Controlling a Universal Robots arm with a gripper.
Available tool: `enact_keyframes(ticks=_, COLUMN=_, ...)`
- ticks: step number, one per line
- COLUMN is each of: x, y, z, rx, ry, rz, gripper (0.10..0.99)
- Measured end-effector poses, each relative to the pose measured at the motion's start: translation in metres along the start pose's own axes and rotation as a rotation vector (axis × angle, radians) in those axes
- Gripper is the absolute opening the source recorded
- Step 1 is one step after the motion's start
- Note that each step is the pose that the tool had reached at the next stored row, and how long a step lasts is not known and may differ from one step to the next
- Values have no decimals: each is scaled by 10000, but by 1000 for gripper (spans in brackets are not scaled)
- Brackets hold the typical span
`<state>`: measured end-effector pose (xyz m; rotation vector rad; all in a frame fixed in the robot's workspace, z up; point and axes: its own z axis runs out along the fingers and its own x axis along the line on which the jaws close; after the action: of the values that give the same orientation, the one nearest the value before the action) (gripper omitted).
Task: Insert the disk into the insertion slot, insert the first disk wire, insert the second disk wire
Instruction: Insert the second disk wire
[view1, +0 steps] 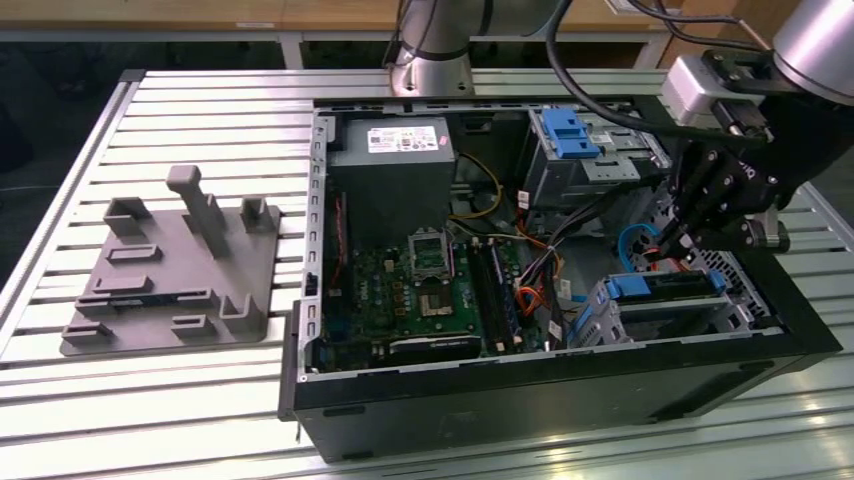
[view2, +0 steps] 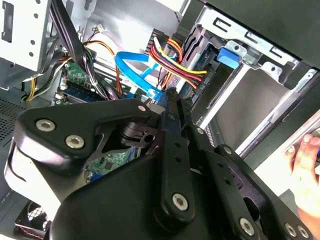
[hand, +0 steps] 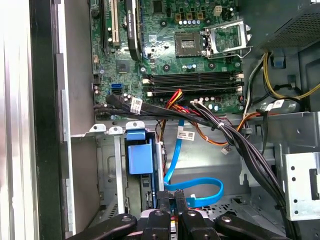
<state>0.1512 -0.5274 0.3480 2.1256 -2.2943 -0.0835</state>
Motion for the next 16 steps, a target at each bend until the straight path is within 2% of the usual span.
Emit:
enact_keyframes(ticks=5, x=7, y=-33, z=1, rx=-54, ry=3, rz=1, gripper=157)
enact_keyframes(ticks=9, x=45, y=-47, z=11, rx=-224, ry=15, rz=5, gripper=157)
enact_keyframes(ticks=16, x=118, y=-59, z=27, rx=-245, ry=-41, rz=3, gripper=157)
